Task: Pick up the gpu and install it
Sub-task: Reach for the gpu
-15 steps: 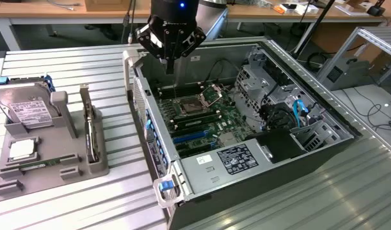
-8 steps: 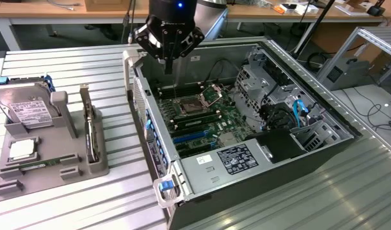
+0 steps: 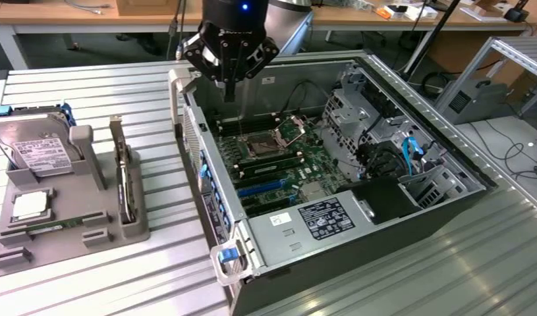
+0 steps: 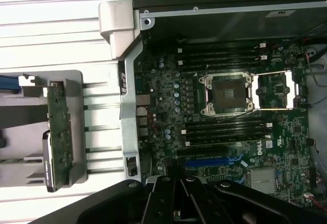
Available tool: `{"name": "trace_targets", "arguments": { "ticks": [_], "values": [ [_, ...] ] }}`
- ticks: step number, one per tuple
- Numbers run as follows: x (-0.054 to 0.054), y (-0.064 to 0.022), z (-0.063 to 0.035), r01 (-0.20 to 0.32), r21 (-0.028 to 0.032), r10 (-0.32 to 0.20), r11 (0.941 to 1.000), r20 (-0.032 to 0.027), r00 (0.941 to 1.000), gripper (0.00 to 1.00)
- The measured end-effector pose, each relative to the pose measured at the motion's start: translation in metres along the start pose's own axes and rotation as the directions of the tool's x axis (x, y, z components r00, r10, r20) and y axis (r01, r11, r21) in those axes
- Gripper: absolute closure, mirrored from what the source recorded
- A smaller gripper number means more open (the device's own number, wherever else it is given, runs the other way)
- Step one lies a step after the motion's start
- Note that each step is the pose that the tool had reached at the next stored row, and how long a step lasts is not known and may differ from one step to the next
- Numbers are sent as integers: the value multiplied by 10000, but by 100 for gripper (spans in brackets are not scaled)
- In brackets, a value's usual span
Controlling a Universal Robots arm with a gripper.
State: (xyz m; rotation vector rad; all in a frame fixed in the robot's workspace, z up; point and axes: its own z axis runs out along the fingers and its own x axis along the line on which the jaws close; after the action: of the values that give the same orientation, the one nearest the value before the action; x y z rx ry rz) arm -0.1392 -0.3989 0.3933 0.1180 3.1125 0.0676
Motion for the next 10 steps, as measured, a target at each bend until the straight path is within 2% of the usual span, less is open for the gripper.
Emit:
{"name": "trace_targets", "arguments": {
  "ticks": [10],
  "values": [
    [28,-2,0,-1,7,1,10000,0,10000,89]
  ]
}}
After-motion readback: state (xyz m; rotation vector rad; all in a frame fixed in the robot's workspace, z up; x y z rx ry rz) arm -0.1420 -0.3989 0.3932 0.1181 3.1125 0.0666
